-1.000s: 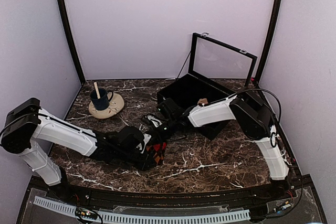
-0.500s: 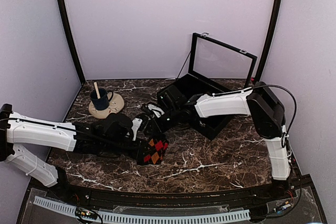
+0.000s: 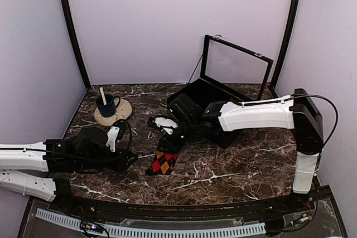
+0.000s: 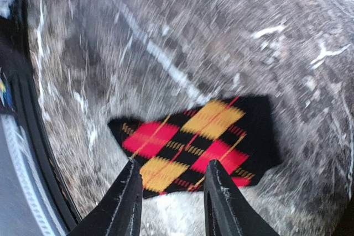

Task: Roll the socks
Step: Adjust the sock at the center of the board, then roll the sock at the center of the board.

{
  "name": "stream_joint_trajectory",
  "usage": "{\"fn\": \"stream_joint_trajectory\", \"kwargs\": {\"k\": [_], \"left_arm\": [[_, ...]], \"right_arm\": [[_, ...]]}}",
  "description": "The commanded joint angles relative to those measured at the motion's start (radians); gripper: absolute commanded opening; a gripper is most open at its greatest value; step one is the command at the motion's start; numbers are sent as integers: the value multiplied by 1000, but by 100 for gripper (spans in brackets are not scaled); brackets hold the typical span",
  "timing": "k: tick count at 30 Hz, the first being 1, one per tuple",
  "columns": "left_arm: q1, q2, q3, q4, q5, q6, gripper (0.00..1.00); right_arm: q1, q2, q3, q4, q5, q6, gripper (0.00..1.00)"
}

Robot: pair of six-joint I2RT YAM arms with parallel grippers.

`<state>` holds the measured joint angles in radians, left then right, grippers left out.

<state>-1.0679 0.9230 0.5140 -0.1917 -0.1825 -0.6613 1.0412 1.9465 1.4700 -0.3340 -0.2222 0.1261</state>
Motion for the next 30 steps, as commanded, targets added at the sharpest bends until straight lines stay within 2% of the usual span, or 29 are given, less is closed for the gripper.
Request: {"fn": "stream_joint_trajectory", "kwargs": {"k": [1, 10, 12, 14, 16, 17, 21, 30], "left_arm": [[-4, -89, -22, -88, -95, -21, 31], [-3, -190, -37, -118, -115, -7, 33], [-3, -214, -48, -102, -112, -6, 37], [-3, -236, -55, -101, -112, -11, 48], [-3, -255, -65, -101, -101, 1, 66], [-3, -260, -67, -102, -94, 10, 71], [-2, -258, -62, -148, -115, 15, 86], [-3, -211, -42, -195, -136, 10, 88]], "right_arm": [[93, -43, -43, -96, 196, -105, 37], [199, -49, -41, -171, 339, -136, 43], [216, -44, -23, -186, 359, -143, 45], [228, -32, -4, -205, 367, -155, 46], [238, -11, 16, -223, 368, -171, 46], [242, 4, 25, -232, 370, -180, 46], [263, 47, 54, -253, 390, -223, 47], [269, 117, 91, -259, 399, -286, 47]]}}
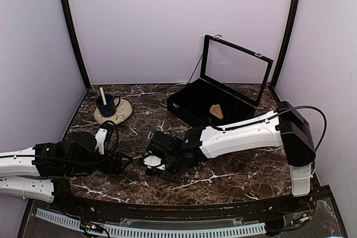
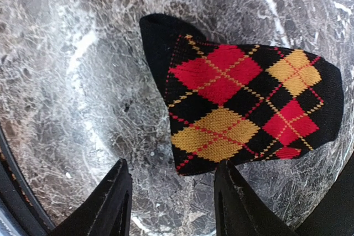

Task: Roll the socks
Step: Roll the sock at the center of the board.

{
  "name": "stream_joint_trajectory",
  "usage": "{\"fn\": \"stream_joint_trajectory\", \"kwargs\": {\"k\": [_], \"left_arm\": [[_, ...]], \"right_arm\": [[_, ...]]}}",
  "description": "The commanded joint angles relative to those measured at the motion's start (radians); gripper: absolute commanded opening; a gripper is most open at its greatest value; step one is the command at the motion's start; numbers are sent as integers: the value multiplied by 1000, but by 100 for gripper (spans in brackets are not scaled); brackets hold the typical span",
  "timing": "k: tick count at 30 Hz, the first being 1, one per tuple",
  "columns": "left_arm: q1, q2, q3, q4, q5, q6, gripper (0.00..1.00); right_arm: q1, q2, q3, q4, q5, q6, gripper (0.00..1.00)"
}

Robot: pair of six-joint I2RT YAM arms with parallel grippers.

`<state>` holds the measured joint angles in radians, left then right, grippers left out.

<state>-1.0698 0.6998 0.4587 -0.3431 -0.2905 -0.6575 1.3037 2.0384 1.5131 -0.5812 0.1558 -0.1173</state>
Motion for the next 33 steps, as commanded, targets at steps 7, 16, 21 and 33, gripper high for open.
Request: {"fn": "stream_joint_trajectory", "kwargs": {"k": [7, 16, 21, 33], "left_arm": [[1, 35, 23, -54, -47, -13, 97], [3, 41, 28, -68, -79, -40, 98], [4, 37, 30, -76, -99, -48, 97], [4, 51, 23, -51, -106, -26, 97]], "right_arm": [[7, 71, 76, -23, 27, -98, 47], [5, 105, 66, -16, 31, -158, 44], [-1, 122, 66, -13, 42, -180, 40], [-53, 155, 76, -67, -23, -159, 16]]}}
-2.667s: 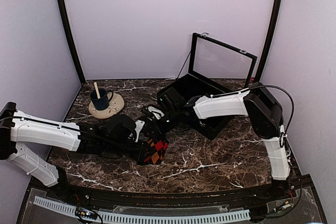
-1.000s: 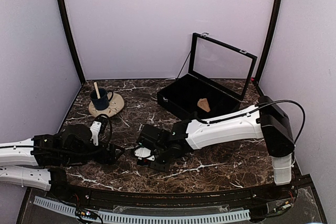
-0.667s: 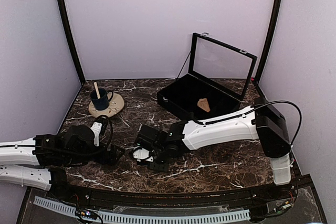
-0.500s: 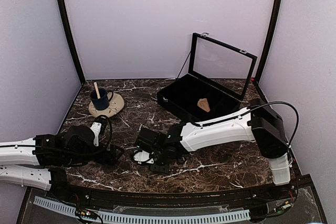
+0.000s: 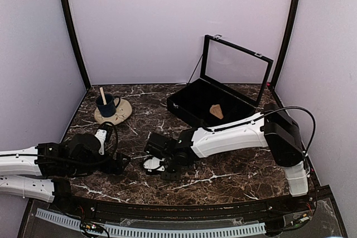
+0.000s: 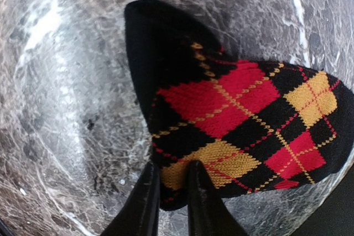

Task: Roll the socks
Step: Roll the sock at the center of the board.

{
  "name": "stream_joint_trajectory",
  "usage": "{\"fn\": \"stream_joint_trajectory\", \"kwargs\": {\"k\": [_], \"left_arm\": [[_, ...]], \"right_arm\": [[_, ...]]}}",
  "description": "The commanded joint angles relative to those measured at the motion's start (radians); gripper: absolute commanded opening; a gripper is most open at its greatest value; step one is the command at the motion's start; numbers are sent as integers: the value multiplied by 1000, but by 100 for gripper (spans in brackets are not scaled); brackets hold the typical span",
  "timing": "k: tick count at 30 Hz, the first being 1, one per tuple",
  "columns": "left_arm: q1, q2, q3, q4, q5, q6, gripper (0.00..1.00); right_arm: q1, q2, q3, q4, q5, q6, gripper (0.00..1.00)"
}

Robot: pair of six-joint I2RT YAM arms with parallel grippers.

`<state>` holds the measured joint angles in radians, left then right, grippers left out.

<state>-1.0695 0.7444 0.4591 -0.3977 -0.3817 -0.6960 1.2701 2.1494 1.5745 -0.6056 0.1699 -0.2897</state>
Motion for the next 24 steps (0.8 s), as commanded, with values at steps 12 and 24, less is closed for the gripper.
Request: {"fn": "stream_joint_trajectory", "kwargs": {"k": [12, 24], "left_arm": [[3, 20, 16, 39, 8, 74, 98], [3, 36, -7, 110, 101, 155, 99]], "right_arm": [[-81, 13, 32, -58, -318, 107, 5], [-168, 7, 21, -30, -698, 232, 0]]}}
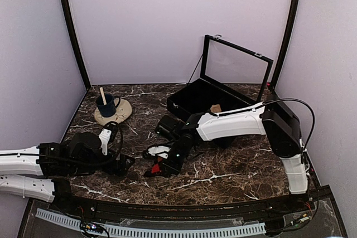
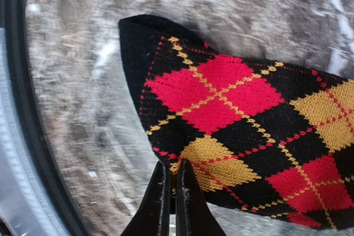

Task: Roll the socks
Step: Roll the sock at the center of the board.

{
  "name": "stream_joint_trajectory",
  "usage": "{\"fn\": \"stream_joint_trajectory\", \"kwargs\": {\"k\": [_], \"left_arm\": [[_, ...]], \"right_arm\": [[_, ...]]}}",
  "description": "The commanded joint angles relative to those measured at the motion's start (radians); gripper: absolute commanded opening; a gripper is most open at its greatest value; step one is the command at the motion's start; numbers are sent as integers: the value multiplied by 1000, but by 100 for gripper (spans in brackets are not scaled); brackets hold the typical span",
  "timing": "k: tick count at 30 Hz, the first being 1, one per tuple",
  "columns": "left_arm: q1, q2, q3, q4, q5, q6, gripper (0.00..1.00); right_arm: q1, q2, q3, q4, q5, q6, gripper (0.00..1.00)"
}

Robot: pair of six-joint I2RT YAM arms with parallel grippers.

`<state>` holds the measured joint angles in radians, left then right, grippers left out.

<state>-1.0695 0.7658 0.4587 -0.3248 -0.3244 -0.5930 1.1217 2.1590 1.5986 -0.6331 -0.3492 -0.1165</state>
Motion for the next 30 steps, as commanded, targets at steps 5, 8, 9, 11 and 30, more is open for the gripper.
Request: {"fn": "stream_joint_trajectory", "kwargs": {"k": [5, 8, 9, 11, 30], "left_arm": [[3, 66, 3, 72, 84, 94, 99], [3, 101, 11, 94, 107, 116, 99], [3, 113, 13, 102, 116, 123, 99], [3, 137, 18, 124, 131, 136, 99], [2, 340, 53, 251, 308, 277, 99]], "right_arm": [[-59, 3, -24, 24, -304, 123, 0], [-77, 4, -44, 41, -377, 160, 0], [-82, 4, -51, 46, -394, 174, 0], [-91, 5, -68, 60, -424, 198, 0], [-138, 16, -177, 179, -577, 384, 0]]}}
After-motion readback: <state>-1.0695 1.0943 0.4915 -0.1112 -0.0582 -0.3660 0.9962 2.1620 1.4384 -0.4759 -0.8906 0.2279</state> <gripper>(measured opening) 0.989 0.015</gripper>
